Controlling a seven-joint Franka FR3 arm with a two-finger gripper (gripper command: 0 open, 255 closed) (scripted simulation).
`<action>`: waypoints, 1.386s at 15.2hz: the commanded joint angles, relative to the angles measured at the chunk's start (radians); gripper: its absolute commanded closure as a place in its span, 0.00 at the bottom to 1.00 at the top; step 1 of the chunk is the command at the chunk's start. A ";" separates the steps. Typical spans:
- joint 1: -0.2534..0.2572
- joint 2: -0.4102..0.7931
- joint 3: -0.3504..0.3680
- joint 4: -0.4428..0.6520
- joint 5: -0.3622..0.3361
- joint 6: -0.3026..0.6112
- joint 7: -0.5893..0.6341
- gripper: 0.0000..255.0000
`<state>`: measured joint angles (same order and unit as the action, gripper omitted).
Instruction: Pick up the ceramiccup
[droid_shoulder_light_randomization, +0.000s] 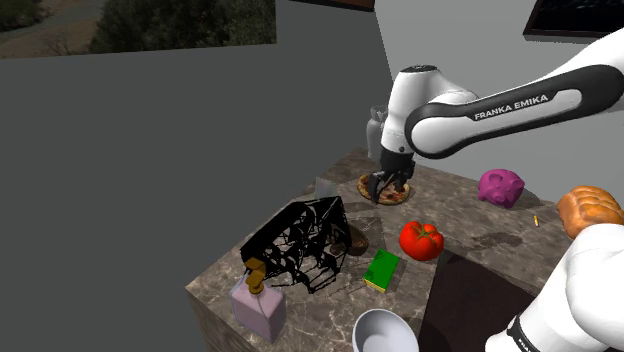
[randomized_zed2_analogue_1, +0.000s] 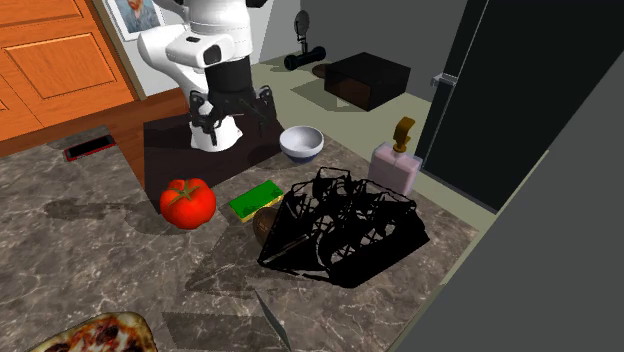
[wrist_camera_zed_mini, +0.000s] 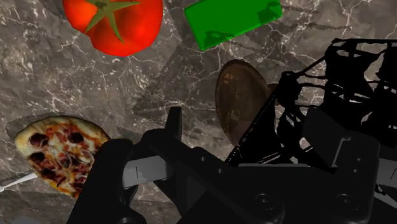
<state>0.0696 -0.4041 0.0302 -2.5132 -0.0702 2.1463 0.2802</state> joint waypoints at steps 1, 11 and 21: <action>0.003 0.065 0.008 0.000 -0.004 0.065 0.009 0.00; 0.028 0.447 0.063 0.111 -0.071 0.325 0.120 0.00; 0.060 0.698 0.058 0.219 -0.153 0.458 0.207 0.00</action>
<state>0.1279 0.2178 0.0872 -2.2827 -0.2217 2.5888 0.4864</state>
